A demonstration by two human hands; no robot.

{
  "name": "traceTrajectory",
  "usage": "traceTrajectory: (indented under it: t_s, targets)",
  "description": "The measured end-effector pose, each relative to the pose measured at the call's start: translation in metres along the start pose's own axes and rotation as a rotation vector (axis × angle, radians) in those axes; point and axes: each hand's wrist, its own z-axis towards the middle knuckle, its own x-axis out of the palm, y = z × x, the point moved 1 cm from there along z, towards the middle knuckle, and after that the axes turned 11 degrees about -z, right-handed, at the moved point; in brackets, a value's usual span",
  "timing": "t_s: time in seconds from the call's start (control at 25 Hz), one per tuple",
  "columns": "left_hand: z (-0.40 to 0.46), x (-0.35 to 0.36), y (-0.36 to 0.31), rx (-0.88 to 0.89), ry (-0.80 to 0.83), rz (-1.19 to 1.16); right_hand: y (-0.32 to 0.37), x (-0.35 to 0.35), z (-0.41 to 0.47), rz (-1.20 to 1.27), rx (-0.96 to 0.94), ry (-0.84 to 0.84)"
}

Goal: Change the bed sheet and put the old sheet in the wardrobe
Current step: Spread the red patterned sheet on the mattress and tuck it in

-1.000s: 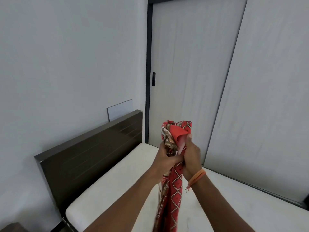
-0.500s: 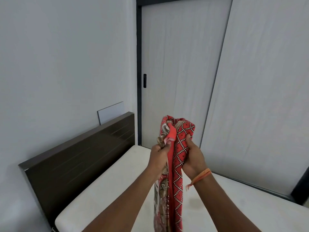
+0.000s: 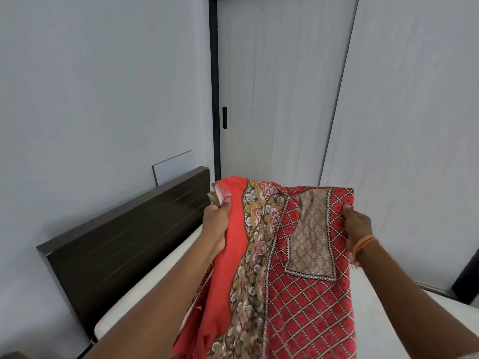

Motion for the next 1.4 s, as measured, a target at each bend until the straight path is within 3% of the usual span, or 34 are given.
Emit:
traceTrajectory:
  t_s: [0.2,0.32,0.36,0.44,0.48,0.52,0.64,0.76,0.88,1.08,1.28,1.4]
  targets:
    - [-0.015,0.024,0.015,-0.040,0.096,0.040,-0.020,0.010,0.001,-0.231,-0.001,-0.066]
    - [-0.016,0.041,0.029,-0.028,0.137,0.048,0.005,0.017,-0.037,-0.518,-0.254,-0.127]
    - [-0.017,0.047,0.034,0.005,0.147,0.079,0.016,0.021,-0.059,-0.531,-0.377,-0.092]
    - [-0.020,0.059,0.047,0.073,0.206,0.169,0.030,0.039,-0.110,-0.210,-0.468,0.252]
    - [-0.022,0.064,0.057,0.094,0.250,0.236,0.027,0.051,-0.130,-0.046,-0.437,0.421]
    - [-0.025,0.066,0.068,0.113,0.296,0.324,0.019,0.064,-0.141,0.066,-0.412,0.484]
    - [-0.036,0.055,0.101,0.069,0.430,0.549,-0.026,0.085,-0.142,0.316,-0.235,0.296]
    - [-0.043,0.039,0.122,-0.081,0.589,0.438,-0.060,0.081,-0.134,0.503,0.034,0.278]
    - [-0.051,0.030,0.134,-0.086,0.475,0.289,-0.071,0.083,-0.134,0.572,0.138,0.337]
    - [-0.041,0.014,0.142,0.021,0.352,0.331,-0.071,0.092,-0.135,0.592,0.213,0.425]
    - [-0.034,0.007,0.126,-0.213,0.225,0.038,-0.066,0.100,-0.130,0.789,0.344,0.409]
    - [-0.025,-0.001,0.111,-0.365,0.179,-0.139,-0.057,0.098,-0.130,0.898,0.402,0.488]
